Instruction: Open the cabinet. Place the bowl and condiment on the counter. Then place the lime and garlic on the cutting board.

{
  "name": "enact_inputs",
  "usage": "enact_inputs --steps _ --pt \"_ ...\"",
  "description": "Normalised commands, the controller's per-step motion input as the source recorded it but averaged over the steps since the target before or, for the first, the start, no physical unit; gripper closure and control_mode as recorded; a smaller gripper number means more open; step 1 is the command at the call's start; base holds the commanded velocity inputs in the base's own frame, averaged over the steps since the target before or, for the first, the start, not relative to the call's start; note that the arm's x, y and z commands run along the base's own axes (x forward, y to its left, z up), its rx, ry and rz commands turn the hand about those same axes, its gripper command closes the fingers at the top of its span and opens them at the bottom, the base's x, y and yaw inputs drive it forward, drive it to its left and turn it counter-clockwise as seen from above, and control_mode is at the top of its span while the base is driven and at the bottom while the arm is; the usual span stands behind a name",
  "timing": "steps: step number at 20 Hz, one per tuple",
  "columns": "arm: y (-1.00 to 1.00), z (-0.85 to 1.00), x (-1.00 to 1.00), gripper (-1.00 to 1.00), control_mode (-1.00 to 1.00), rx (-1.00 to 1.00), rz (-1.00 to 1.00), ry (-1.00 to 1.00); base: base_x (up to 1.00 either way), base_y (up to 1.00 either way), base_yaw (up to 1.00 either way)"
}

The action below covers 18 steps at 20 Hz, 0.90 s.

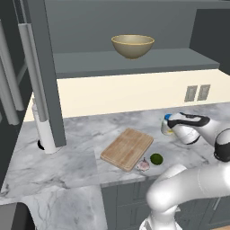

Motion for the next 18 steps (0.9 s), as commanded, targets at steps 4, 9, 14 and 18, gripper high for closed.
enact_inputs --steps 4,9,14,18 --pt "0.00 0.38 -0.37 -1.00 -1.00 0.00 -0.01 0.00 0.00 0.00 0.00" --pt "0.00 0.89 -0.58 -1.00 -1.00 0.00 -0.01 0.00 0.00 0.00 0.00" --pt "0.00 0.94 -0.71 -1.00 -1.00 0.00 -0.01 0.00 0.00 0.00 0.00" --pt "0.12 0.68 -0.66 -1.00 -1.00 0.00 -0.01 0.00 0.00 0.00 0.00"
